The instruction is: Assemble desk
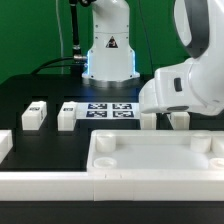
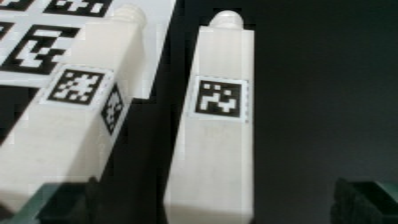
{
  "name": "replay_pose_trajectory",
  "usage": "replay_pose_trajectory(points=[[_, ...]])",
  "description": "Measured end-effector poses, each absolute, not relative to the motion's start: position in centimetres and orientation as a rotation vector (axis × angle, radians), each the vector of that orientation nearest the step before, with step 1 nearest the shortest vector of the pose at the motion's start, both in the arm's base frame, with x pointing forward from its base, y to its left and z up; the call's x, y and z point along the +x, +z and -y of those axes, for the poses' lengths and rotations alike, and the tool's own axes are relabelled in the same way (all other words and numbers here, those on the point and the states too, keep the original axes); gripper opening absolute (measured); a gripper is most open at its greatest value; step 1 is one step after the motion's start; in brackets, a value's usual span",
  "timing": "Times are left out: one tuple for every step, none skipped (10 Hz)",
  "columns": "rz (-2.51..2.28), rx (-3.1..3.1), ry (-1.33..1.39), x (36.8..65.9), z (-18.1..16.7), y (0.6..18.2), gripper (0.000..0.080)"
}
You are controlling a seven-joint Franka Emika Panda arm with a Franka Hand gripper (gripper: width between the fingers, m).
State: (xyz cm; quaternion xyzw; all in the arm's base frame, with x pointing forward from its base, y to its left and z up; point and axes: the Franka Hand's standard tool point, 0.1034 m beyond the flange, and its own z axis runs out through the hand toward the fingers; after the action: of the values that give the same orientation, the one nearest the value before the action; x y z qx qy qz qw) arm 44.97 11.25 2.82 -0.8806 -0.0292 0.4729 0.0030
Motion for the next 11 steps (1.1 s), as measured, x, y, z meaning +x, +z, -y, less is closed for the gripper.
replay_pose_trajectory(points=[[0.089, -2.754, 1.502, 44.28, -11.31, 2.03, 0.0649], [0.093, -2.752, 1.506, 43.81, -11.46, 1.41, 0.0649], [0.100, -2.750, 1.509, 43.64, -11.53, 1.32, 0.0649], [0.104, -2.749, 1.506, 43.70, -11.54, 1.35, 0.0622], [0.107, -2.749, 1.507, 43.69, -11.57, 1.34, 0.0622], [0.108, -2.748, 1.507, 43.68, -11.59, 1.34, 0.0448], [0.109, -2.748, 1.507, 43.68, -11.61, 1.34, 0.0285], [0.110, -2.748, 1.507, 43.67, -11.62, 1.34, 0.0285], [0.110, -2.748, 1.507, 43.67, -11.63, 1.34, 0.0288], [0.110, -2.748, 1.507, 43.67, -11.63, 1.34, 0.0288], [0.110, -2.748, 1.507, 43.67, -11.63, 1.34, 0.0288]])
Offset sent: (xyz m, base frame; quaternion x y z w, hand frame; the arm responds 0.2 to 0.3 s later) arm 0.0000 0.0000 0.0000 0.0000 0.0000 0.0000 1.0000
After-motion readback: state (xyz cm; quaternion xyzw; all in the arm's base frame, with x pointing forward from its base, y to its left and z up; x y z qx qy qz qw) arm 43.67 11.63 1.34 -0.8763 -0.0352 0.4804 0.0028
